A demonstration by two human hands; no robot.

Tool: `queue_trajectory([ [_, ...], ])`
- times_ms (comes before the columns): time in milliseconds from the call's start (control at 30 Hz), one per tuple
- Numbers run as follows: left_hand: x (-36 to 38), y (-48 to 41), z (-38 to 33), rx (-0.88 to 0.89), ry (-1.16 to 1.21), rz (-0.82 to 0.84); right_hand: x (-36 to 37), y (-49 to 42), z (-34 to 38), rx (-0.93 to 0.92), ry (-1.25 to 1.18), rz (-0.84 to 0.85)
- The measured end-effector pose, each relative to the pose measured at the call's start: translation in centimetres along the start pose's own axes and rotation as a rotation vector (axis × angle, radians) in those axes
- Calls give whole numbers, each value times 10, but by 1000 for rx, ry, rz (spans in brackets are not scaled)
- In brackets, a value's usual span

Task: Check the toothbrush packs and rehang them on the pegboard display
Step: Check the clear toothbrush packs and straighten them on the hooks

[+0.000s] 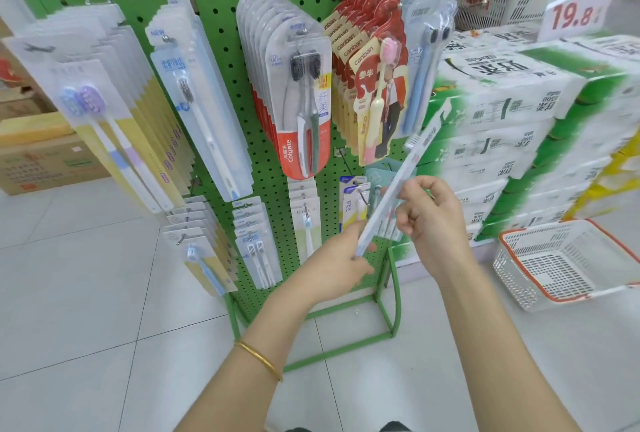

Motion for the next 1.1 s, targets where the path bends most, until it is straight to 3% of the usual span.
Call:
queue_trajectory([
  [100,3,1,5,3,180,60,2,2,0,-13,80,-27],
  [200,-2,3,7,-3,219,10,8,3,0,-15,136,31],
  [300,-20,7,-1,32,163,-178,18,5,-4,13,184,113],
  [567,-85,34,-35,330,413,-662,41,11,-16,106,288,397],
  [667,-96,39,-35,367,506,-656,47,10,-20,117,313,483],
  [833,-99,49,-35,433,733,-517,68,3,-38,282,54,690],
  [933,-106,62,-38,498,811,-488,94,0,-39,291,91,822],
  [1033,-122,81,-37,523,793,-586,123,-5,-27,235,154,829],
  [1100,-136,98,-35,515,724,-745,138,-13,-14,187,297,718],
])
Point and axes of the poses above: each hand's wrist, its own y-axis away from the middle knuckle, its own x-axis out of the palm, z = x × y, the point moved 6 cm from there along -y, towards the middle knuckle, and after that the axes turned 15 degrees about z, right-handed, at the moved point
